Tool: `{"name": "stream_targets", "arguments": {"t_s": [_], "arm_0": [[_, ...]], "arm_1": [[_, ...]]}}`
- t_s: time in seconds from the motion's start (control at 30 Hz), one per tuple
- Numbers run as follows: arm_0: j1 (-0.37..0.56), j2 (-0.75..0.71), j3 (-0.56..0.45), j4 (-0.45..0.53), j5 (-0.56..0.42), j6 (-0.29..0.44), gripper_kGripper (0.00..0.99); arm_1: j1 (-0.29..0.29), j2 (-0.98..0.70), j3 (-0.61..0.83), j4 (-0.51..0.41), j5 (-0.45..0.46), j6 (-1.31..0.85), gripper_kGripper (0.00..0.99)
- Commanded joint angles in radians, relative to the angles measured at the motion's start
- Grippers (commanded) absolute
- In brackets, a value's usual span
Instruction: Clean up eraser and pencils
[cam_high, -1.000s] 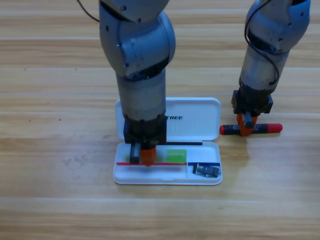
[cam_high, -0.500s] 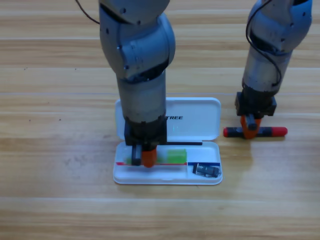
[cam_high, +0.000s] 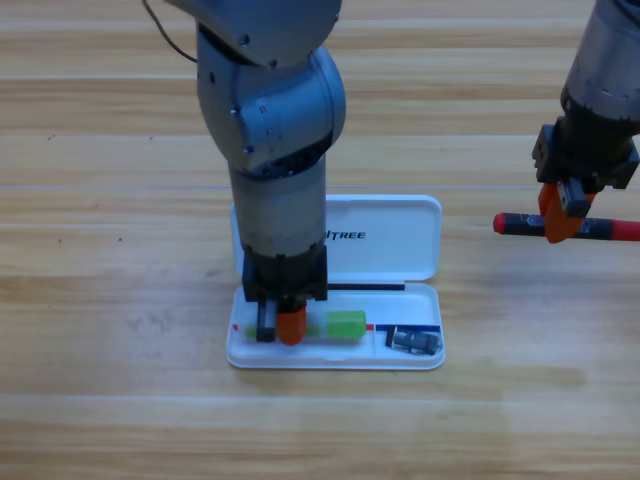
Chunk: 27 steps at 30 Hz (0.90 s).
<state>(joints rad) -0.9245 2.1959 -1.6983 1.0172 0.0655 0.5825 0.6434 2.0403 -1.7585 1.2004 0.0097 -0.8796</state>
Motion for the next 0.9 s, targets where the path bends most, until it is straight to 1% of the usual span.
{"name": "stream_targets", "arguments": {"t_s": [0.03, 0.07, 0.1, 0.17, 0.2, 0.23, 0.27, 0.33, 0.4, 0.53, 0.67, 0.77, 0.9], "arm_0": [[-0.017, 0.031, 0.015, -0.011, -0.010, -0.012, 0.000], [-0.017, 0.031, 0.017, -0.011, -0.010, -0.012, 0.000], [-0.017, 0.031, 0.019, -0.009, -0.010, -0.012, 0.118], [-0.017, 0.033, 0.022, -0.008, -0.010, -0.012, 0.607], [-0.017, 0.031, 0.025, -0.009, -0.010, -0.013, 0.782], [-0.017, 0.030, 0.026, -0.009, -0.010, -0.015, 0.865], [-0.017, 0.030, 0.026, -0.009, -0.009, -0.017, 0.917], [-0.017, 0.028, 0.026, -0.009, -0.009, -0.018, 0.969], [-0.017, 0.028, 0.026, -0.009, -0.007, -0.018, 0.989], [-0.017, 0.024, 0.025, -0.009, -0.004, -0.020, 0.990], [-0.017, 0.004, 0.023, -0.002, -0.003, -0.018, 0.990], [-0.013, -0.048, 0.023, 0.023, 0.005, -0.013, 0.990], [0.055, -0.174, 0.029, 0.083, 0.007, -0.007, 0.990]], "arm_1": [[0.055, -0.006, 0.042, 0.010, 0.038, 0.021, 0.000], [0.059, -0.006, 0.042, 0.010, 0.039, 0.027, 0.000], [0.065, -0.006, 0.042, 0.010, 0.041, 0.031, 0.000], [0.076, -0.008, 0.040, 0.010, 0.042, 0.037, 0.000], [0.082, -0.009, 0.039, 0.010, 0.042, 0.040, 0.000], [0.085, -0.009, 0.036, 0.010, 0.042, 0.044, 0.000], [0.088, -0.009, 0.034, 0.010, 0.042, 0.045, 0.000], [0.094, -0.006, 0.030, 0.010, 0.042, 0.048, 0.000], [0.104, -0.003, 0.025, 0.010, 0.044, 0.051, 0.000], [0.134, 0.015, -0.001, 0.010, 0.047, 0.062, 0.000], [0.179, 0.069, -0.059, 0.010, 0.047, 0.088, 0.000], [0.210, 0.123, -0.108, 0.010, 0.047, 0.106, 0.000], [0.249, 0.189, -0.179, 0.013, 0.046, 0.129, 0.000]]}}
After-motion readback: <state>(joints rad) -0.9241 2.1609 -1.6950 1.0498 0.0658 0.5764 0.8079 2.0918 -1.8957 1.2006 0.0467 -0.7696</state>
